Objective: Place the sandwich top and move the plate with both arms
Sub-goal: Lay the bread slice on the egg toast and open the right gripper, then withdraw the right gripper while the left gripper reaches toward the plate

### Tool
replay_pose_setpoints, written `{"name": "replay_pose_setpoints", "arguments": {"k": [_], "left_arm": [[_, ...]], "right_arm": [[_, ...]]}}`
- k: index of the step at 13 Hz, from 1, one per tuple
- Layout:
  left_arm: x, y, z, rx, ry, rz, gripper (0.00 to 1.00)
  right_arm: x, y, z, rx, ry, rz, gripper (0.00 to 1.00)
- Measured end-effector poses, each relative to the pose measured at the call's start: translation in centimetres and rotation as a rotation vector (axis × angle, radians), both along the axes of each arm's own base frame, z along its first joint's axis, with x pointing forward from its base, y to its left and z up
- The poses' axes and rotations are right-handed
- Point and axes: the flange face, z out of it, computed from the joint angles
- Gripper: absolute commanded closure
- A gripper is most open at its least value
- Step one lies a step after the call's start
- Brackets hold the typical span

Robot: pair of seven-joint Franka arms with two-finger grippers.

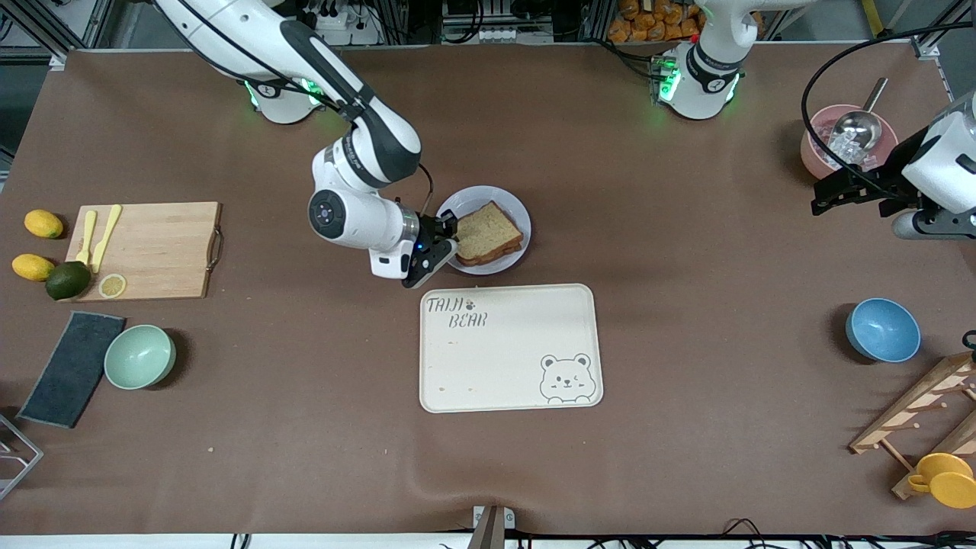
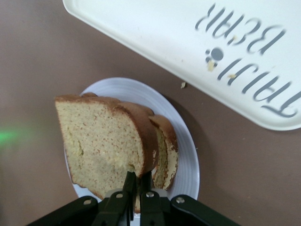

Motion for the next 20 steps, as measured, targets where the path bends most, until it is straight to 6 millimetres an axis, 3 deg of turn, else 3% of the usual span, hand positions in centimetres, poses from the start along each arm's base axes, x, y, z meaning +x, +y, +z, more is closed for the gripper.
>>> {"name": "replay_pose_setpoints", "arguments": {"k": [3,4,6,10,13,17,20], "left_arm": [[0.0,0.0,0.0,0.000,0.000,0.000,0.00],[0.0,0.0,0.0,0.000,0.000,0.000,0.00],[0.0,0.0,0.0,0.000,0.001,0.000,0.00],[0.0,0.0,-0.1,0.000,0.002,0.000,0.00],[0.0,-0.1,-0.2,-0.007,0.005,0.000,0.00],[0.7,-0.4,-2.2,-0.127,0.047,0.024,0.00],[1.3,-0.6,-6.5,-0.282,0.114,0.074,0.00]], "right_arm": [[-0.2,-0.1,-0.6,-0.005,0.002,-0.004,1.00],[-0.2,-0.2,-0.6,-0.006,0.002,-0.005,0.83],[-0.2,-0.2,-0.6,-0.006,0.003,-0.006,0.00],[-0.1,-0.5,-0.5,-0.007,0.012,-0.009,0.00],[1.5,-2.7,1.1,-0.006,0.040,-0.027,0.00],[5.6,-10.3,5.3,-0.018,0.031,-0.095,0.00],[8.5,-19.7,7.6,-0.106,0.005,-0.140,0.00]]}}
